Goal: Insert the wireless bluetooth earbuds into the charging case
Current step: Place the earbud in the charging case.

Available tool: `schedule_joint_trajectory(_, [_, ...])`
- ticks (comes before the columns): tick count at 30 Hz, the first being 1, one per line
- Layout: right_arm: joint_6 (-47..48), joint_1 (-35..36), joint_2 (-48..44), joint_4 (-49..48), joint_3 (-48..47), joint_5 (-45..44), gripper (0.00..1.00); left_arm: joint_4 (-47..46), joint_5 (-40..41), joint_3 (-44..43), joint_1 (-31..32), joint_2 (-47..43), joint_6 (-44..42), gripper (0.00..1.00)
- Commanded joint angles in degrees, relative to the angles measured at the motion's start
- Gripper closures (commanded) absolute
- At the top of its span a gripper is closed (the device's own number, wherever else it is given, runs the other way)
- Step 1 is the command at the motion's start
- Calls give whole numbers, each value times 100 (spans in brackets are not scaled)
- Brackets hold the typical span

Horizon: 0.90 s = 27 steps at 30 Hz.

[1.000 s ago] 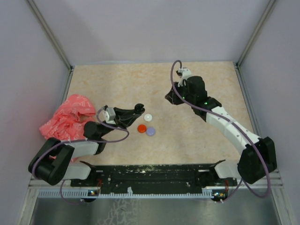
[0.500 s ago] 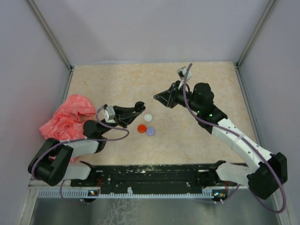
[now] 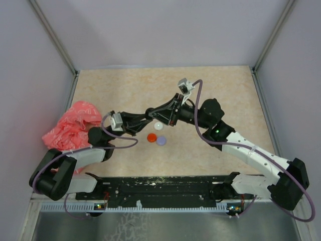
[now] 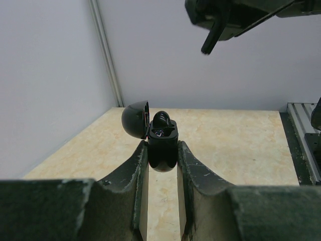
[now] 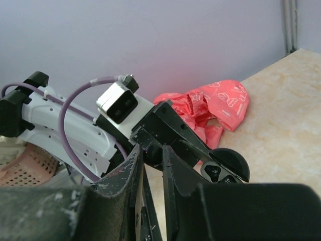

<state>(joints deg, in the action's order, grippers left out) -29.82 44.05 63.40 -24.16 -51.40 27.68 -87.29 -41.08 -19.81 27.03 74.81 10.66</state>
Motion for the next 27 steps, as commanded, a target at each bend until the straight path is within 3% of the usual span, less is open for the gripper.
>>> schedule_joint_trajectory(1, [5,177,187,-517,-14,-165,94,-1528,-181,-146,17,-208,168,100])
schedule_joint_trajectory(27, [19,368,525,-307,-80,-469,94,-1528,-194,-132,16,-632,251,100])
